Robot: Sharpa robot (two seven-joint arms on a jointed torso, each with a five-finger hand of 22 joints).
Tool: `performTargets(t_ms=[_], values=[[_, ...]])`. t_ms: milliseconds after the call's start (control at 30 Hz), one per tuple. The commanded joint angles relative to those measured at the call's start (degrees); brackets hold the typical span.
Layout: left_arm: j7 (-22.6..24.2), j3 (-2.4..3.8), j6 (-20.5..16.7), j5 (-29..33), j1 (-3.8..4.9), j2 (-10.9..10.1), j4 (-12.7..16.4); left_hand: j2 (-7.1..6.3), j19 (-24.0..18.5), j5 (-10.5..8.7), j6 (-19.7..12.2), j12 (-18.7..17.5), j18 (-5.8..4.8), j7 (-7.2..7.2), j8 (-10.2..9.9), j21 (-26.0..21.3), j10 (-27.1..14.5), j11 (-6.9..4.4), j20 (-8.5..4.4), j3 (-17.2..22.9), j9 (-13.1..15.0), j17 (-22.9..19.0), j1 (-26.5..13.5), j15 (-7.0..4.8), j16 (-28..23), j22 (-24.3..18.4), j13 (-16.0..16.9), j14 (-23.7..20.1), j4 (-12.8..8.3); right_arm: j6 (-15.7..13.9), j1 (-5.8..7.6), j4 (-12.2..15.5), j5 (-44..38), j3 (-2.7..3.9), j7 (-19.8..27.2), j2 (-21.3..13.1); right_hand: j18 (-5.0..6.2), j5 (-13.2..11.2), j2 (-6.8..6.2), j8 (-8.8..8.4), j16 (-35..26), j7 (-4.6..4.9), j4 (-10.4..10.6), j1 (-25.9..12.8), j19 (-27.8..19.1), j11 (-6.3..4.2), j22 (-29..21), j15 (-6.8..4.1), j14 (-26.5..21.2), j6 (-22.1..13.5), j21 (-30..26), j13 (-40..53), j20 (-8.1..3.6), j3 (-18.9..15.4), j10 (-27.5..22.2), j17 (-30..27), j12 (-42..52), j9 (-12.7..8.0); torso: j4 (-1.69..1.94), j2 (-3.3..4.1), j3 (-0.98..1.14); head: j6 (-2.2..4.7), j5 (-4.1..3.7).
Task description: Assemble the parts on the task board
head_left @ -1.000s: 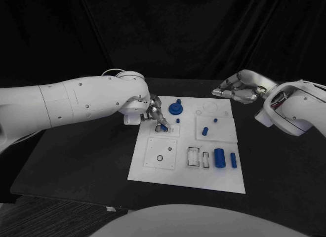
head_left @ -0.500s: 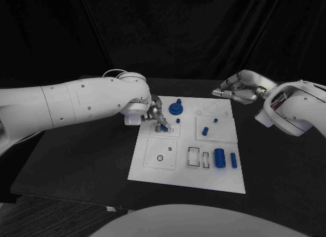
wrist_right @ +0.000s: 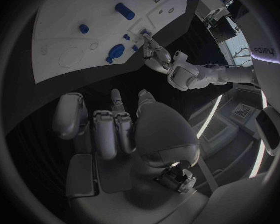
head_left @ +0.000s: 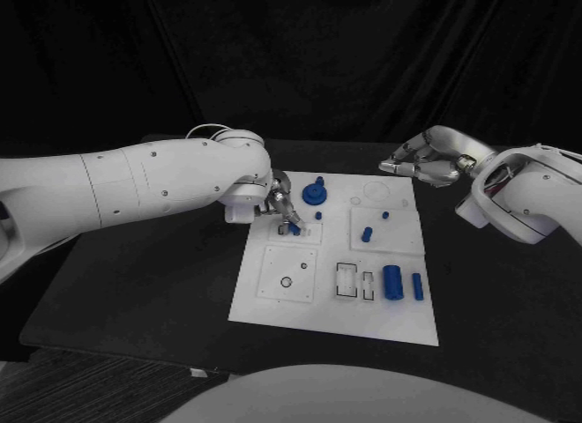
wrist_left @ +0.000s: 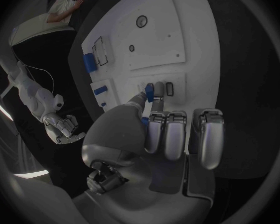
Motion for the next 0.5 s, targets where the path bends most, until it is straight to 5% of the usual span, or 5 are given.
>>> performTargets(t_ms=[33,333,500], values=[[0.7,0.04,0.3,-0.1,-0.23,0.2,0.0,-0.36,1.4,1.19,0.6,0.8,-2.32,-0.12,-0.3,-0.7,6.5,-0.71,-0.24,2.9,1.0,15.1,-1.0,-0.47,0.6,10.4,15.0,6.7,0.3,0.5,-0.17,0.0,-0.3,0.04,-1.0,0.0,0.94,0.5,0.06,0.52,-1.4,-0.04,-0.3,1.6,-0.2,0.19,9.3,0.06,4.7,-0.1,-0.8,15.3,0.07,-1.6,5.6,12.6,0.9,-0.7,0.03,-0.01,-0.03,0.01,0.00],[0.7,0.04,0.6,-0.1,-0.71,0.3,-0.2,-0.55,1.4,0.54,0.4,0.8,-2.29,-0.03,-0.5,-0.8,6.5,-0.66,-0.21,3.1,1.1,15.1,-1.1,-0.43,0.6,10.3,15.0,6.7,0.2,0.7,-0.19,0.0,-0.3,0.04,-1.1,-0.1,0.96,0.5,0.08,0.52,-1.5,-0.03,-0.3,1.6,-0.3,0.19,9.3,0.07,4.7,-0.1,-1.0,15.3,0.08,-1.6,5.6,12.6,0.9,-0.7,0.00,0.02,-0.03,0.01,0.00],[0.7,0.04,0.7,-0.1,-0.81,0.3,-0.2,-1.05,1.3,-2.19,0.4,0.8,-2.26,0.13,-0.9,-0.9,6.5,-0.51,-0.10,3.3,1.6,15.1,-2.0,-0.31,0.6,10.2,15.0,6.7,0.7,0.7,-0.20,0.0,-0.3,0.04,-1.2,0.0,0.98,0.5,0.09,0.51,-1.5,-0.02,-0.3,1.7,-0.3,0.19,9.3,0.07,4.6,-0.2,-1.1,15.3,0.08,-1.7,5.6,12.5,0.9,-0.7,-0.02,0.02,-0.04,0.01,0.08]])
